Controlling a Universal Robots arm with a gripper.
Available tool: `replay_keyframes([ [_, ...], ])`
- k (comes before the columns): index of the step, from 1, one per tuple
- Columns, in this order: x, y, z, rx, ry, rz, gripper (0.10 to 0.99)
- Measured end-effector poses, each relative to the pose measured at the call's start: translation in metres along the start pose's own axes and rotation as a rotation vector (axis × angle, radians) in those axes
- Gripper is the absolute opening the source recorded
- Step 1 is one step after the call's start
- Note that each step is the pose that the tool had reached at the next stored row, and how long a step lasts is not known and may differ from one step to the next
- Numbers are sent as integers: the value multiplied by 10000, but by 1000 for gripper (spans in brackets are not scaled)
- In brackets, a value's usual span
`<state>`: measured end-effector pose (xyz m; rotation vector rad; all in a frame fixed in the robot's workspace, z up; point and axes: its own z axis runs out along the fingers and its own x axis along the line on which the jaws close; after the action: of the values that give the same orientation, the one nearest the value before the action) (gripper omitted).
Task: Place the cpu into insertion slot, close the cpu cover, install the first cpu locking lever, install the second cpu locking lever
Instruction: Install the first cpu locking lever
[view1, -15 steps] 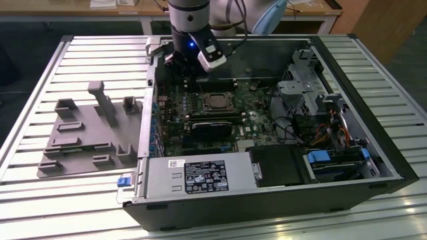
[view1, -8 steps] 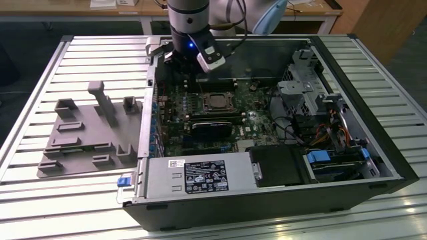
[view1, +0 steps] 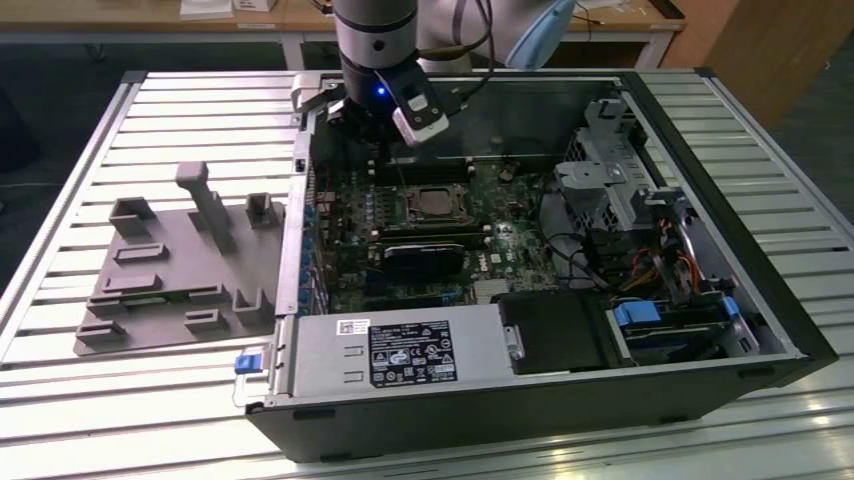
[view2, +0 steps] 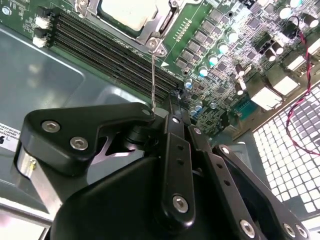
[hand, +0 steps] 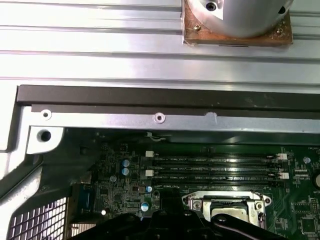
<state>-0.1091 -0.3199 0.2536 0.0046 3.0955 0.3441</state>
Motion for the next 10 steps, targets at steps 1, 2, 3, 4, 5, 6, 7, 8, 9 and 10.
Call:
replay_keyframes([
  [1,0,0,1,-6,-1,-1,102],
  [2,-1,-1,1,-15,0,-1,102],
  [3,-2,-1,2,-27,1,-1,102],
  [4,-3,-2,3,-42,1,0,102],
  [5,-4,-2,3,-61,1,2,102],
  [6,-6,-2,4,-74,0,2,102],
  [7,-10,-2,5,-80,-1,2,102],
  [8,-17,-2,5,-82,0,2,102],
  [9,-27,-2,6,-83,0,2,102],
  [10,-38,-2,6,-83,0,2,102],
])
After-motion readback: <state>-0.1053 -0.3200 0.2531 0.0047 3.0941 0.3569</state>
